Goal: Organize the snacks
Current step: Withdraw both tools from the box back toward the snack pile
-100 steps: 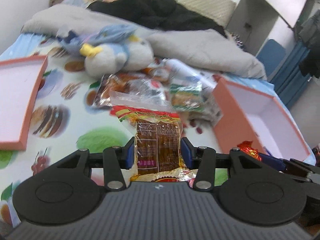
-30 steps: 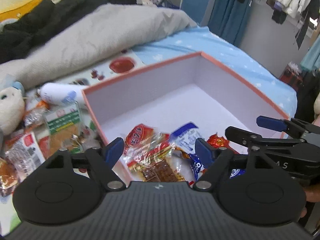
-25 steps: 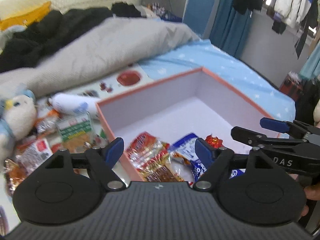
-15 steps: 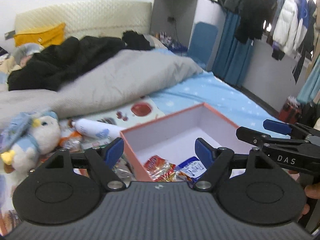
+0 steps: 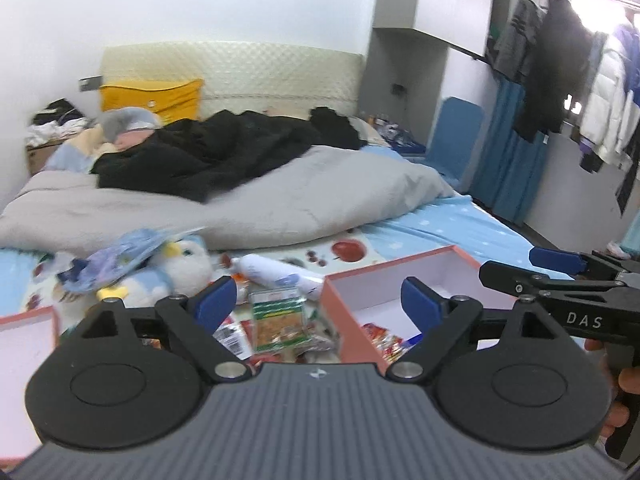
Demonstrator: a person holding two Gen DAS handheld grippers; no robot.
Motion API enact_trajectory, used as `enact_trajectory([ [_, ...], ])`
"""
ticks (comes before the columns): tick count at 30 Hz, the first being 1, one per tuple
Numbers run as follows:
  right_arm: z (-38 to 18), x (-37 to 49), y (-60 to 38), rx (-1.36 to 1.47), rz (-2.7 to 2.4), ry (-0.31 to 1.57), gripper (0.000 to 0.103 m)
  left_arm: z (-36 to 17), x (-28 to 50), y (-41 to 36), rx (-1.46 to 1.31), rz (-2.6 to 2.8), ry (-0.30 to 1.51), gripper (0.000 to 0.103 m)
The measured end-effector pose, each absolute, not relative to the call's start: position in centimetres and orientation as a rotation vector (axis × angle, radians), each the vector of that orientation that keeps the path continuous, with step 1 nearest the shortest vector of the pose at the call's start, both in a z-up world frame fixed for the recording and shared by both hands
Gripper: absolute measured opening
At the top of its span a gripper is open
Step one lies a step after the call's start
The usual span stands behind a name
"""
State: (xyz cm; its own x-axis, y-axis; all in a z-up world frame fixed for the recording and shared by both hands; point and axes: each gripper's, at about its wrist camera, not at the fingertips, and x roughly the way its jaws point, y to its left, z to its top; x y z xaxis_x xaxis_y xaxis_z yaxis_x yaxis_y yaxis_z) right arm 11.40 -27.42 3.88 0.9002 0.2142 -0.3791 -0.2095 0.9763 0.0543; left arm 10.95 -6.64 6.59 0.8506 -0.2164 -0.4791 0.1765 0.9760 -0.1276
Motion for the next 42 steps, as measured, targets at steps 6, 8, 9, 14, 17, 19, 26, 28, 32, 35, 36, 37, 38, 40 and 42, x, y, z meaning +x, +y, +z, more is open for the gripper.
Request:
enact_trajectory([
  [6,2.6,8.9,-24.6,0.021,0.279,0.385,0.084,4.6,6.9,-3.8,-0.098,-0.112,0.515,0.099],
  [8,1.9,8.2,-23.8,0.011,0.293,0.387,0.084,3.5,6.0,-3.1,-0.115,-0.104,0.535,0.099],
  [9,1.4,7.9,-23.3,0.005,0.3,0.393,0.084,2.9,5.6,-2.8,-0.118,-0.101,0.544,0.099],
  [14,-1.0,6.4,-21.5,-0.035,0.341,0.434,0.084,0.3,3.7,-1.2,-0.162,-0.05,0.555,0.1],
  [17,-2.2,5.4,-20.8,-0.039,0.342,0.454,0.084,-1.3,3.0,-0.6,-0.184,-0.03,0.576,0.1],
  [19,-3.0,5.0,-20.4,-0.029,0.35,0.472,0.084,-2.3,2.6,0.0,-0.216,-0.018,0.582,0.1],
  [26,-5.6,3.3,-19.4,0.011,0.328,0.543,0.084,-4.8,1.2,1.3,-0.274,0.042,0.602,0.1],
  [28,-6.0,3.3,-18.7,-0.003,0.287,0.546,0.084,-5.9,1.4,1.8,-0.292,0.044,0.639,0.1],
  [32,-6.5,3.7,-17.4,-0.029,0.301,0.561,0.084,-7.5,2.1,2.6,-0.31,0.051,0.674,0.1],
  [35,-7.1,4.1,-16.9,-0.048,0.32,0.592,0.084,-8.3,2.6,3.2,-0.325,0.074,0.691,0.1],
  [36,-7.4,4.2,-16.8,-0.049,0.331,0.61,0.084,-8.6,2.7,3.5,-0.342,0.078,0.696,0.1],
  [37,-7.8,4.2,-16.7,-0.054,0.338,0.627,0.084,-8.9,2.9,3.9,-0.363,0.08,0.701,0.1],
  [38,-8.1,4.1,-16.5,-0.062,0.339,0.637,0.084,-9.1,2.9,4.1,-0.374,0.084,0.705,0.1],
  [40,-8.7,4.1,-16.1,-0.09,0.344,0.648,0.084,-9.7,3.3,4.4,-0.378,0.098,0.72,0.1],
  [42,-9.3,4.4,-15.9,-0.105,0.353,0.658,0.084,-10.4,3.7,4.7,-0.386,0.099,0.737,0.1],
])
